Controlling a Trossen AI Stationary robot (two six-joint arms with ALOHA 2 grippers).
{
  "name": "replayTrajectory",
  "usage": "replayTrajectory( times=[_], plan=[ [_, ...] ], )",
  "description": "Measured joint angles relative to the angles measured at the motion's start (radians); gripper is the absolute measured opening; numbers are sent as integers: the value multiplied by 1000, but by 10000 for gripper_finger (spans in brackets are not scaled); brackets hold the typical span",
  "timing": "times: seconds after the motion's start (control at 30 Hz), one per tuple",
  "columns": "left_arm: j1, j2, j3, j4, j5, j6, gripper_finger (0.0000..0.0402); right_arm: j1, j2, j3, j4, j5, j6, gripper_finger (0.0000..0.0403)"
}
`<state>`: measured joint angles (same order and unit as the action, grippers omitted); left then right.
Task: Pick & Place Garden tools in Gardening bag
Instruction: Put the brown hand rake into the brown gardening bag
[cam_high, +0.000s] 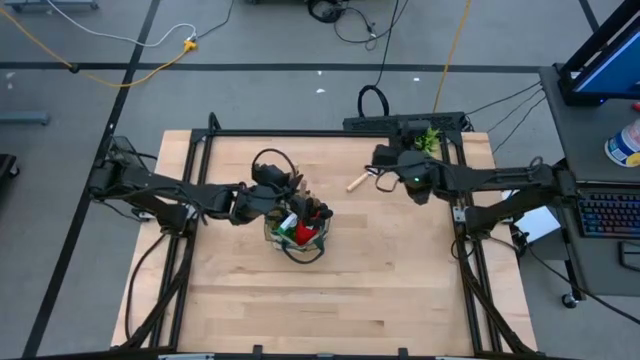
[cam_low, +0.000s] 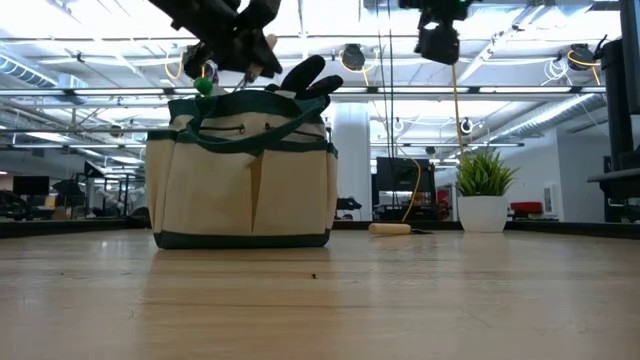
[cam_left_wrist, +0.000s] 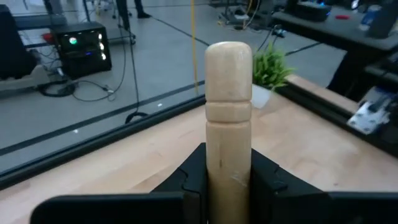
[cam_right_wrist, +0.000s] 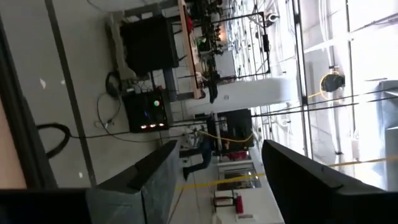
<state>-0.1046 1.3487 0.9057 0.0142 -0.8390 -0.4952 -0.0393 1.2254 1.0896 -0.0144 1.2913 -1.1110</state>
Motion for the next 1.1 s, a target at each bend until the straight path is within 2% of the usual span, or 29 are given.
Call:
replayTrajectory(
  times=[0.17, 0.37, 0.83, 1.1],
  plan=[
    [20, 12, -34, 51, 0, -7, 59, 28, -86, -94, -4, 19, 0, 223],
    [33, 13, -47, 70, -5, -27, 59, 48, -129, -161, 3, 21, -2, 220],
    [39, 117, -47, 56, -70, -91, 59, 48, -128, -167, 11, 21, 0, 219],
    [41, 144, -47, 55, -69, -117, 59, 48, -128, -167, 11, 21, -3, 218]
  ],
)
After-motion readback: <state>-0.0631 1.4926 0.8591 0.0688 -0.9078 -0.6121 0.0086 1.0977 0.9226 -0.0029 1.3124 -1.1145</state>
